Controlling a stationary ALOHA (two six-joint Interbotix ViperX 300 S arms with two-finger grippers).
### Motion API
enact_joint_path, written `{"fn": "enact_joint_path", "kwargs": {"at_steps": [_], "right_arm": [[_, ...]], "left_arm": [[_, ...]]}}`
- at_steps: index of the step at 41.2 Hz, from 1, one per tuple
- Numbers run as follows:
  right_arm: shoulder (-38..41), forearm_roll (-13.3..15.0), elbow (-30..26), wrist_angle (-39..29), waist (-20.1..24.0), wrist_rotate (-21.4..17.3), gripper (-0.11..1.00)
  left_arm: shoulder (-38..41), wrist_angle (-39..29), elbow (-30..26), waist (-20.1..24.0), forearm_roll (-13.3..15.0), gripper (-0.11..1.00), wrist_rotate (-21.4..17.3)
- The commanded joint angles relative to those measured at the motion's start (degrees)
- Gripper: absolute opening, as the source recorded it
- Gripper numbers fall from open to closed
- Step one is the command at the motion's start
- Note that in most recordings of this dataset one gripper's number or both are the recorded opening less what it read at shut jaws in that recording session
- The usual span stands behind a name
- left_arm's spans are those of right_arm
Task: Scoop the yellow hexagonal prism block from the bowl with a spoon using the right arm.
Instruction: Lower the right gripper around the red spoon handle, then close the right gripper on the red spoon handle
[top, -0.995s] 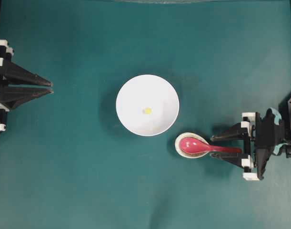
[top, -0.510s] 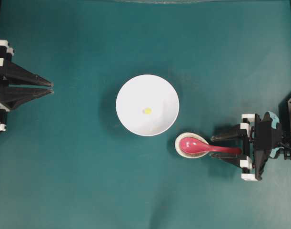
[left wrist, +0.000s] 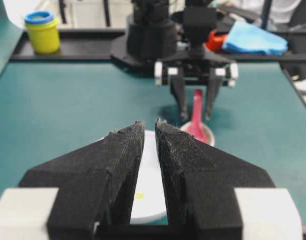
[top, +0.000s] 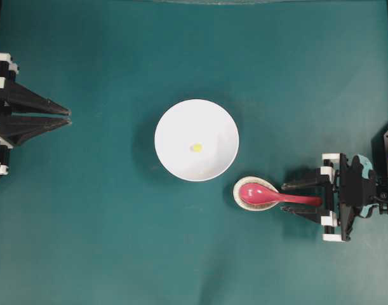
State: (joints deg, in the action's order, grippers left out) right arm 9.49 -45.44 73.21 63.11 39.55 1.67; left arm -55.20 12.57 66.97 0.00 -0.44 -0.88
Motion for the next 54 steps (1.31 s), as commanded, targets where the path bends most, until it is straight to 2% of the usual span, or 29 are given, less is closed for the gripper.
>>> {"fn": "enact_joint_path", "kwargs": {"at_steps": [1, 12, 23, 50, 54], "right_arm": [[-0.6, -0.2, -0.3, 0.6, 0.4, 0.1, 0.56], [-0.6, -0.1, -0.2, 0.6, 0.3, 0.4, 0.54], [-0.6, 0.0, -0.4, 0.7, 0.3, 1.8, 0.39], [-0.6, -0.1, -0.8, 0.4, 0.3, 1.8, 0.37], [-0.6, -0.1, -1.0, 0.3, 0.4, 1.8, 0.28]], "left_arm": [[0.5, 0.4, -1.5, 0.1, -0.2, 0.17, -0.1], [0.5, 0.4, -1.5, 0.1, -0.2, 0.17, -0.1], [0.5, 0.4, -1.5, 0.1, -0.2, 0.17, -0.1], [0.5, 0.4, -1.6, 0.1, -0.2, 0.17, -0.1], [0.5, 0.4, -1.5, 0.0, -0.2, 0.17, -0.1]]}}
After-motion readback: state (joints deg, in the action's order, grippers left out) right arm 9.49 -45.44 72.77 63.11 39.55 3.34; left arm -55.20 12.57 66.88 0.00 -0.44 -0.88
